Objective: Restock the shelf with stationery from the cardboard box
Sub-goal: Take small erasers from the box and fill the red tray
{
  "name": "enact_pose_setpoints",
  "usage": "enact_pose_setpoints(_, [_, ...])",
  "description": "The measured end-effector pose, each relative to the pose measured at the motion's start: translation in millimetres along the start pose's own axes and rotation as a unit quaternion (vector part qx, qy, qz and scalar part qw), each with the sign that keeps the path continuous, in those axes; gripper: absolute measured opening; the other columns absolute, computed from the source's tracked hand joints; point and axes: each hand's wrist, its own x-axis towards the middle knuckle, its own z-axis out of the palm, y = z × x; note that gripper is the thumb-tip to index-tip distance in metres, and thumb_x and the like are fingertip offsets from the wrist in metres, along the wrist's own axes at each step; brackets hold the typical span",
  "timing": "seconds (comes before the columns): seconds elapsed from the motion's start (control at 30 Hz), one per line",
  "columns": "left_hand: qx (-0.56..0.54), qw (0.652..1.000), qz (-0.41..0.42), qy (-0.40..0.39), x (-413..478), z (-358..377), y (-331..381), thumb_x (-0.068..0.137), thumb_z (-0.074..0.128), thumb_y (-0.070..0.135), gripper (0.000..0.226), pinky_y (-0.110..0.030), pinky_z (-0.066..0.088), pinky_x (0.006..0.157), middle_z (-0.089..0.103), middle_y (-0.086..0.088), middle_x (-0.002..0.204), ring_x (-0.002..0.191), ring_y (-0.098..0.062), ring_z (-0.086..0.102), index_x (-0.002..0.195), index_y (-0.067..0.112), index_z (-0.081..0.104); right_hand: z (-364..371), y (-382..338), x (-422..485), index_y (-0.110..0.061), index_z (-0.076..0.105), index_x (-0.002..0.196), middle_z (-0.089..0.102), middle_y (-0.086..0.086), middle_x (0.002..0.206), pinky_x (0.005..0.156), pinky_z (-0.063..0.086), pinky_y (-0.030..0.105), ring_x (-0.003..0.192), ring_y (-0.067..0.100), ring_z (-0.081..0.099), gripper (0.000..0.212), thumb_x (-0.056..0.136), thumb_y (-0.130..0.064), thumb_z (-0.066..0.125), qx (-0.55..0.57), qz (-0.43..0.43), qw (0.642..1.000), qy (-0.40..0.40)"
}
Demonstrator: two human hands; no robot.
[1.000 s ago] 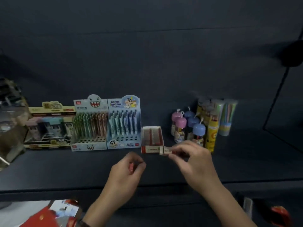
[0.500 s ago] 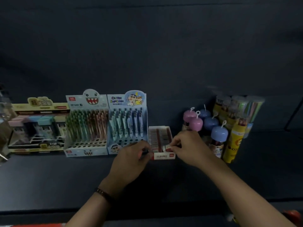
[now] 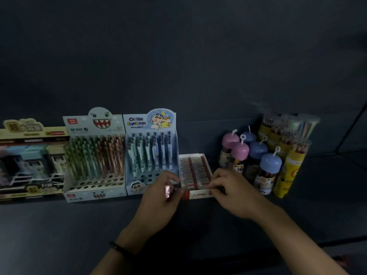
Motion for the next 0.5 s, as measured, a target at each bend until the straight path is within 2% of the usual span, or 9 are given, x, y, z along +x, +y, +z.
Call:
enact_pose_setpoints(0.03, [-0.094,0.995,-0.038,-0.017,0.2,-0.1,-2.1,0.098,0.069,0.006,0.025,-0.017,0.049,0.064,0.068,0.015,0.086,0.074,-0.006,0.065,0.109,0.026,0.058,-0.4,0.8,-1.0,-0.033,0.079,0.117,0.056,-0.024,0.109,0.094,0.045,0.022,0.106,-0.002,0.049,0.021,0.102,-0.028,0.065,-0.008,-0.005,1.0,-0.002])
enact_pose_setpoints(0.1, [-0.318,0.942,-0.091,-0.052,1.1,-0.7,-3.3,0.092,0.06,0.001,0.026,-0.03,0.045,0.061,0.06,0.002,0.086,0.069,-0.014,0.054,0.109,0.02,0.055,-1.5,-2.5,-3.0,-0.037,0.075,0.121,0.058,-0.026,0.11,0.096,0.041,0.023,0.109,-0.003,0.046,0.023,0.101,-0.03,0.065,-0.011,-0.008,1.0,0.025])
enact_pose_setpoints(0.13, [-0.396,0.91,-0.102,-0.062,2.6,-0.5,-4.0,0.089,0.058,0.001,0.026,-0.034,0.044,0.062,0.057,-0.005,0.088,0.071,-0.019,0.052,0.107,0.019,0.055,-2.1,-7.0,-4.8,-0.037,0.074,0.121,0.059,-0.027,0.111,0.097,0.041,0.022,0.11,-0.003,0.047,0.024,0.1,-0.03,0.068,0.005,-0.006,0.998,0.058])
enact_pose_setpoints(0.2, [-0.466,0.877,-0.091,-0.078,4.6,0.0,-4.2,0.088,0.057,-0.001,0.027,-0.039,0.044,0.065,0.057,-0.012,0.094,0.076,-0.025,0.052,0.109,0.015,0.056,-2.0,-21.7,-8.7,-0.036,0.076,0.116,0.064,-0.025,0.108,0.094,0.044,0.018,0.109,-0.001,0.056,0.023,0.095,-0.026,0.075,0.069,-0.011,0.988,0.135])
enact_pose_setpoints(0.27, [-0.454,0.884,-0.07,-0.083,4.7,1.1,-1.2,0.092,0.06,0.0,0.026,-0.041,0.045,0.067,0.06,-0.016,0.097,0.078,-0.028,0.056,0.116,0.009,0.058,0.4,-39.7,-10.9,-0.03,0.078,0.111,0.07,-0.019,0.103,0.086,0.05,0.016,0.102,0.004,0.067,0.025,0.09,-0.017,0.081,0.159,-0.022,0.971,0.175])
enact_pose_setpoints(0.37, [-0.366,0.928,-0.054,-0.05,2.9,2.7,1.3,0.101,0.065,0.007,0.021,-0.038,0.05,0.066,0.07,-0.016,0.1,0.077,-0.028,0.06,0.122,0.01,0.064,6.5,-59.3,-8.9,-0.031,0.077,0.114,0.074,-0.017,0.104,0.084,0.057,0.021,0.098,0.007,0.072,0.037,0.083,-0.015,0.089,0.246,-0.013,0.957,0.151])
enact_pose_setpoints(0.5, [-0.297,0.954,-0.038,-0.009,3.0,-3.3,3.0,0.101,0.066,0.006,0.025,-0.031,0.05,0.058,0.075,-0.013,0.1,0.071,-0.023,0.062,0.12,0.021,0.071,18.0,-68.1,-0.9,-0.04,0.068,0.135,0.073,-0.017,0.115,0.092,0.06,0.031,0.104,0.009,0.073,0.065,0.08,-0.016,0.092,0.283,-0.026,0.949,0.137])
